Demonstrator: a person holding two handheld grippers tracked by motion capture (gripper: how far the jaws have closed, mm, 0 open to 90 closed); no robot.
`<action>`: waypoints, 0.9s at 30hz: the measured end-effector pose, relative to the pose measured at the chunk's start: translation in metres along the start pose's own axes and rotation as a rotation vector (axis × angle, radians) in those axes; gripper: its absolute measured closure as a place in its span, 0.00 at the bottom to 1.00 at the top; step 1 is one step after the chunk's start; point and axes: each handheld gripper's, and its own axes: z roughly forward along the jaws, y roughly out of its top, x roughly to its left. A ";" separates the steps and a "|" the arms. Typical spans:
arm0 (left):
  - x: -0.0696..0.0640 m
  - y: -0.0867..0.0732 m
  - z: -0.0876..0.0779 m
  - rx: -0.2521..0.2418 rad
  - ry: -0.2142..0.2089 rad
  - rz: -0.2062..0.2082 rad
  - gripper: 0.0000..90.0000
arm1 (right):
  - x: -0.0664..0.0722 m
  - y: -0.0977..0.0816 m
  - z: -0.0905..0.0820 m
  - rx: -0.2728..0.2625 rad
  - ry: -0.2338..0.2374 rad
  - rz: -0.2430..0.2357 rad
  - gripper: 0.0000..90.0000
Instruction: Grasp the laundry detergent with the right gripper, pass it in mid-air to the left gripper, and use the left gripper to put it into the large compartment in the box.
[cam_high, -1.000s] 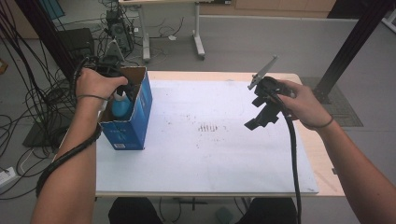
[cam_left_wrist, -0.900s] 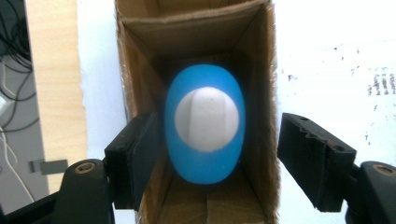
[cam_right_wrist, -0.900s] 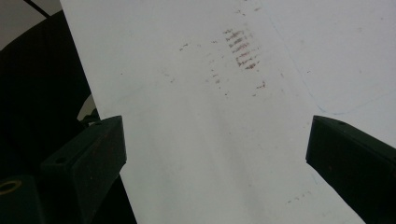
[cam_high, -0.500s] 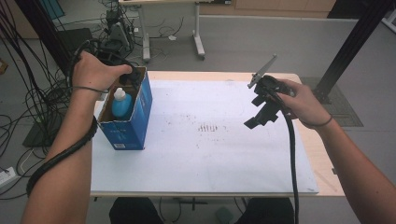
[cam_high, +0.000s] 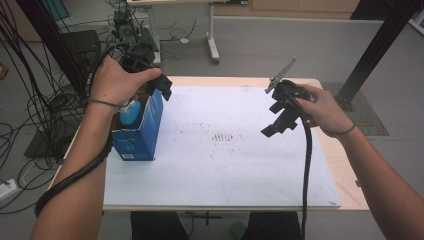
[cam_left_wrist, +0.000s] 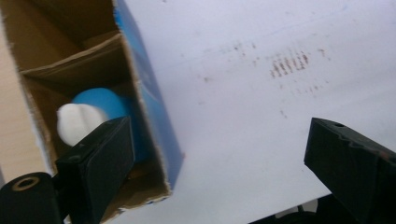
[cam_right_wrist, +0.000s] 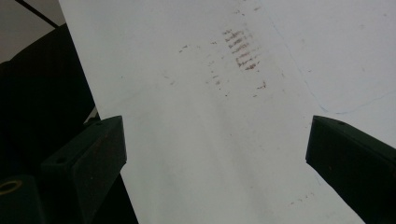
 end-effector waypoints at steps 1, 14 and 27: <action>-0.004 0.000 0.001 0.004 -0.002 0.011 0.10 | 0.000 0.000 0.000 0.000 -0.002 0.003 0.06; -0.064 -0.010 0.031 0.026 -0.042 0.171 0.05 | 0.003 0.000 -0.006 -0.001 -0.002 0.019 0.06; -0.095 -0.021 0.079 0.053 -0.050 0.241 0.07 | 0.007 -0.001 -0.006 0.000 -0.004 0.023 0.06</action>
